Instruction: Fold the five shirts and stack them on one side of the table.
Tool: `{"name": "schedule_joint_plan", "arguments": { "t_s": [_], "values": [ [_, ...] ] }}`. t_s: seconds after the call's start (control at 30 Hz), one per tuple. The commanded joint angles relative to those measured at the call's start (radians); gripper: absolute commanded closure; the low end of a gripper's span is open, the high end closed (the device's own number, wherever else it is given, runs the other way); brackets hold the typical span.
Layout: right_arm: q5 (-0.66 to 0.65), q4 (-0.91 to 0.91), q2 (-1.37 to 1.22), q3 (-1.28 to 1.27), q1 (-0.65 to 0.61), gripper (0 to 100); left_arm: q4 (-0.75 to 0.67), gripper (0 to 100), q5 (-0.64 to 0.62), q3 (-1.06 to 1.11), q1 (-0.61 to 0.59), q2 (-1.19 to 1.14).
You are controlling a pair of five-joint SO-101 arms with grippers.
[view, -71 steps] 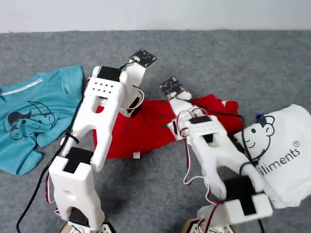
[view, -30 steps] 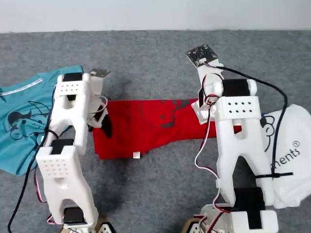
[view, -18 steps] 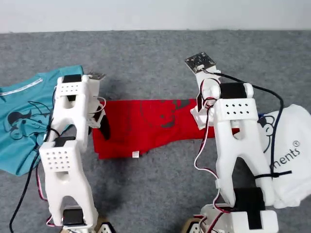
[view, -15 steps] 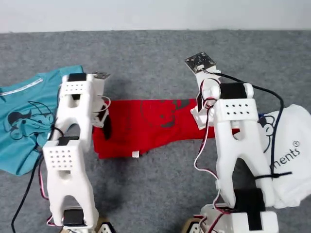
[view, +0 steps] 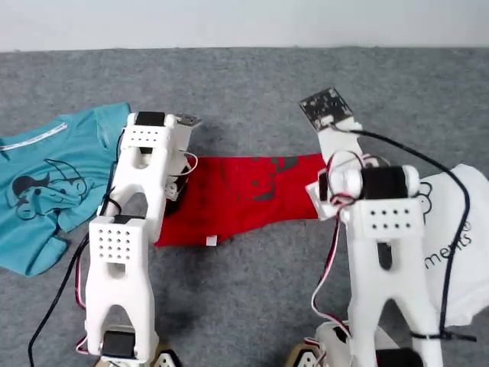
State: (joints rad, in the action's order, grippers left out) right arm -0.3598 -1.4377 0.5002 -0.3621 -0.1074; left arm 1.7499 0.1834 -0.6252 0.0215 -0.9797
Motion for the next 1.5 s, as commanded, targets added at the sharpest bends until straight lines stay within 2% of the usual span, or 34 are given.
{"name": "schedule_joint_plan", "arguments": {
  "t_s": [0.0,0.27,0.43,0.53,0.7,0.83,0.93,1.03,1.17,1.3,1.47],
  "values": [
    [-0.014,0.016,0.073,-0.015,0.007,81.2,0.005,99,-0.034,-0.038,0.052,0.032],
    [-0.014,0.016,0.102,-0.020,0.033,81.2,0.006,99,-0.109,0.104,0.146,0.397],
    [-0.012,0.050,0.102,-0.021,0.139,81.2,0.003,99,-0.110,0.099,0.302,0.586],
    [-0.014,0.050,0.102,-0.021,0.191,81.2,0.003,99,-0.107,0.054,0.408,0.598],
    [-0.014,0.050,0.104,-0.015,0.248,81.2,-0.023,99,-0.109,-0.093,0.574,0.442],
    [-0.014,0.047,0.104,0.005,0.341,81.2,-0.031,99,-0.110,-0.352,0.652,0.230],
    [-0.014,0.045,0.104,0.058,0.450,81.2,-0.028,99,-0.115,-0.582,0.671,0.081],
    [-0.014,0.042,0.104,0.101,0.547,81.2,-0.032,99,-0.173,-0.806,0.667,-0.041],
    [-0.014,0.044,0.104,0.107,0.598,81.2,-0.035,99,-0.210,-1.029,0.671,-0.146],
    [-0.012,0.051,0.104,0.112,0.595,81.2,-0.098,99,-0.238,-1.053,0.717,-0.207],
    [-0.015,0.047,0.104,0.126,0.601,81.2,-0.282,98,-0.285,-1.052,0.766,-0.247]
  ]
}}
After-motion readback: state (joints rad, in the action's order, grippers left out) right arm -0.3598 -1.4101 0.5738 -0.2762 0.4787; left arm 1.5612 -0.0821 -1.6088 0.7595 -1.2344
